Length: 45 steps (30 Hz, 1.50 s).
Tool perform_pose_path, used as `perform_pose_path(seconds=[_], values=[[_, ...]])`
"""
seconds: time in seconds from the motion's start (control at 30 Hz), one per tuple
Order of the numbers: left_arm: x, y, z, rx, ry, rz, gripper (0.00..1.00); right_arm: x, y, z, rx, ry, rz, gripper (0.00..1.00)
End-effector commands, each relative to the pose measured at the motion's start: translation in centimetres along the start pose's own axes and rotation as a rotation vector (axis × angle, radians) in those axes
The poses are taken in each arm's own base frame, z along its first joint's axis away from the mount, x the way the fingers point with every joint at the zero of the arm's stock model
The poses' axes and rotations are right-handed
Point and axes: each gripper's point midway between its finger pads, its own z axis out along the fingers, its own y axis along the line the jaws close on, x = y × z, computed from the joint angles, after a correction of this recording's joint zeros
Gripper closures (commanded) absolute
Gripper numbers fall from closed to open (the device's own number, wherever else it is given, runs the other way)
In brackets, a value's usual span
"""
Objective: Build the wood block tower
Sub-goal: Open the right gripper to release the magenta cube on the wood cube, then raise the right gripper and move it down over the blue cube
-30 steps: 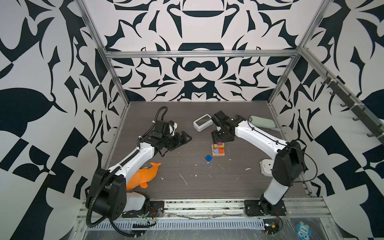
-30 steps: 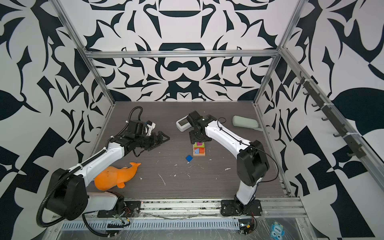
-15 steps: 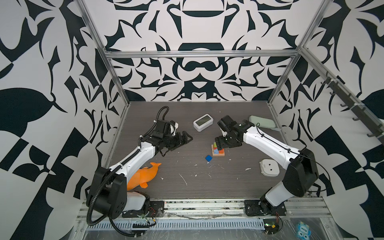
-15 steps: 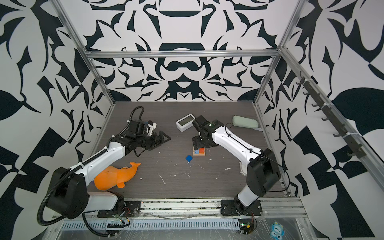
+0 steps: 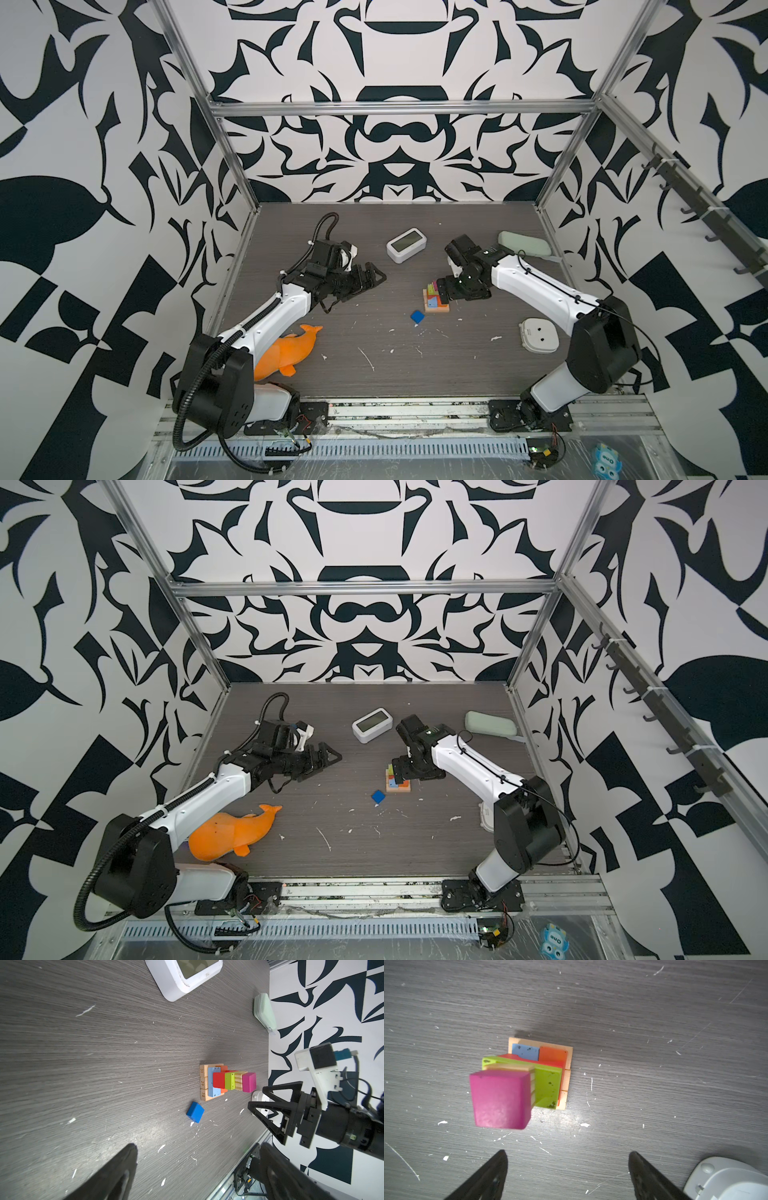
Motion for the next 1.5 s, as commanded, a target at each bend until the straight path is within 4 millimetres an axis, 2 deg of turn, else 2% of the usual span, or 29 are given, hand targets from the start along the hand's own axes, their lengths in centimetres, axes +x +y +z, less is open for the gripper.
perform_pose_path(seconds=[0.0, 0.27, 0.87, 1.07, 1.27, 1.47], values=[[-0.8, -0.8, -0.1, 0.003, -0.012, 0.010, 0.06, -0.5, 0.1, 0.4, -0.014, -0.008, -0.003, 0.05], [-0.8, -0.8, -0.2, -0.001, -0.013, 0.013, 0.06, -1.2, -0.3, 1.2, -0.008, -0.005, 0.010, 0.05], [-0.8, -0.6, -0.2, -0.007, -0.013, 0.013, 0.06, -1.7, 0.0, 1.3, -0.028, -0.009, 0.021, 0.06], [-0.7, -0.6, -0.2, -0.008, -0.011, 0.013, 0.06, -1.0, 0.2, 0.2, -0.050, -0.007, 0.016, 0.09], [-0.9, -0.6, 0.1, -0.007, -0.008, 0.012, 0.06, 0.2, 0.9, -1.8, -0.110, -0.031, -0.007, 0.14], [-1.1, -0.7, 0.1, -0.009, -0.013, 0.018, 0.06, 1.9, 3.2, -3.2, -0.126, -0.053, -0.150, 0.17]])
